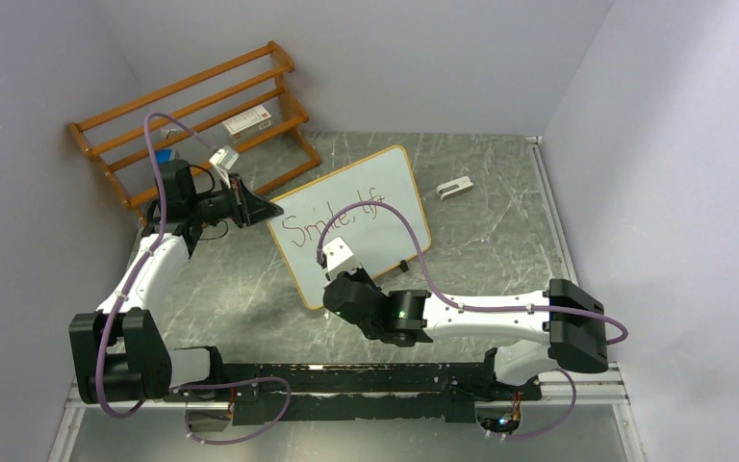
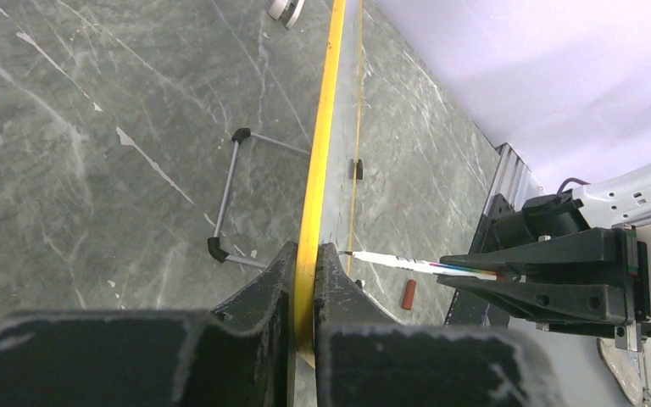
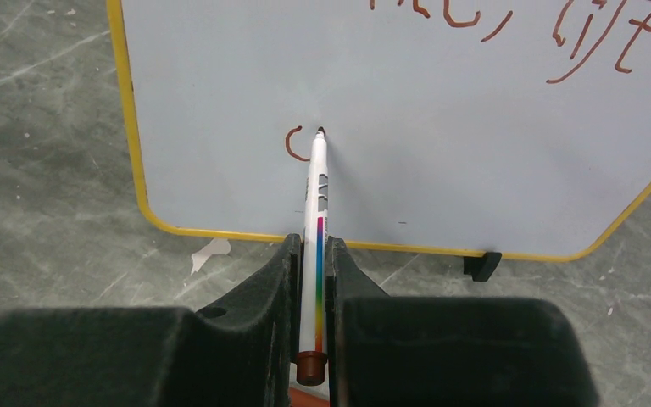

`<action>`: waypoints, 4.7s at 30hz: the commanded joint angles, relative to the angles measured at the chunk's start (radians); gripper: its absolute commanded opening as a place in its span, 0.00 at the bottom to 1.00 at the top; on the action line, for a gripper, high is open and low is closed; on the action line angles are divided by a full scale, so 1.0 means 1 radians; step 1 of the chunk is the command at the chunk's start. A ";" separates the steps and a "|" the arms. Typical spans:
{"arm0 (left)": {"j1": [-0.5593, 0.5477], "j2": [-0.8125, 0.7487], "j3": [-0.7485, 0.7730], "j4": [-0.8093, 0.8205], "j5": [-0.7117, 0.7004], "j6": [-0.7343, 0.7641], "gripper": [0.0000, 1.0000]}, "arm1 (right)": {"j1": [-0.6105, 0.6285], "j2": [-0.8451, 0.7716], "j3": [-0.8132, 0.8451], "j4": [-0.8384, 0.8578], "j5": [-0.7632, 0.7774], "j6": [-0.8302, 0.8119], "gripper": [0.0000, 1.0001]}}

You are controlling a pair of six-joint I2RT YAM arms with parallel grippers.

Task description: Write a sentence on the whiteboard

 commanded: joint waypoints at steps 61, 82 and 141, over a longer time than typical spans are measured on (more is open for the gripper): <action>-0.003 0.035 -0.019 -0.071 -0.167 0.097 0.05 | -0.070 -0.051 -0.034 0.018 -0.093 0.028 0.00; -0.003 0.037 -0.018 -0.072 -0.166 0.096 0.05 | -0.095 -0.073 -0.043 -0.013 -0.029 0.047 0.00; -0.003 0.038 -0.017 -0.073 -0.168 0.096 0.05 | -0.093 -0.077 -0.063 -0.049 -0.134 0.065 0.00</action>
